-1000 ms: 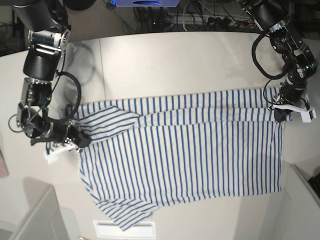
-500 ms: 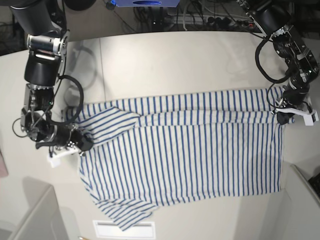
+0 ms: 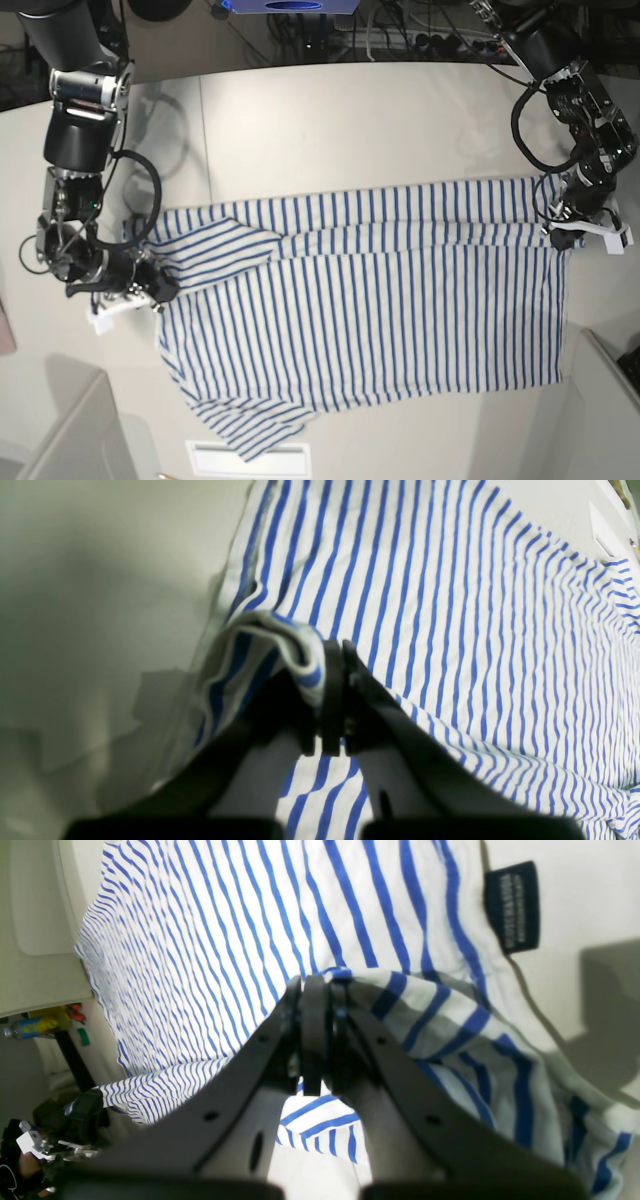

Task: Fold the T-shirt properly
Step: 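Lower the held shoulder edge onto the table and release, then regrasp the shirt's collar-side edge with both grippers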

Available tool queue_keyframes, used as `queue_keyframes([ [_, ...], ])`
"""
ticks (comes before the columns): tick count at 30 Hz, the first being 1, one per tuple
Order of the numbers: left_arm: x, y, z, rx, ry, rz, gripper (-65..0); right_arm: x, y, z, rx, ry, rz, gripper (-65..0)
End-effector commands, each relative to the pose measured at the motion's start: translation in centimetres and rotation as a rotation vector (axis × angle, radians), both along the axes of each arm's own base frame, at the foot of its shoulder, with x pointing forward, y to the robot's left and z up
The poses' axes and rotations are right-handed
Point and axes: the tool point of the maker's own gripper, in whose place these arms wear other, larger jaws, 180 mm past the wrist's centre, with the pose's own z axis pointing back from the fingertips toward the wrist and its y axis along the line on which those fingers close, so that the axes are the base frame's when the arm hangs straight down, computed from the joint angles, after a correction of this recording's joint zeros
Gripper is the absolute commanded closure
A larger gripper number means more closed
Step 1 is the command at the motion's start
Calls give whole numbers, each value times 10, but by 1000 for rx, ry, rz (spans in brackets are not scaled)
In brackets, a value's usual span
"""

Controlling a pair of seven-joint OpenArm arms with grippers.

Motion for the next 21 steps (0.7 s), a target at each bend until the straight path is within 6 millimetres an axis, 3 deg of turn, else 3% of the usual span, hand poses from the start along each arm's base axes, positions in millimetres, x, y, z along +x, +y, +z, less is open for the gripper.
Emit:
queue_keyframes([
  [1,8,7,17,23,-54,2,0,16,-5,21,-2,-69,-7,0],
  [7,8,7,17,24,-55,3,0,16,-6,21,-3,-69,-7,-14],
  [9,8,8,18,24,-57,6,0,16,-9,22,-7,-69,-10,-135],
  [11,8,8,18,24,-57,6,0,17,-12,24,-7,-75,-19,-218],
  [17,26,9,32,12,-105,13,-327,19,-25,27,-30,-88,-47,-234],
  [21,43,9,40,-13,-139,21,-471,22,-34,31,-49,-131,-85,-234],
])
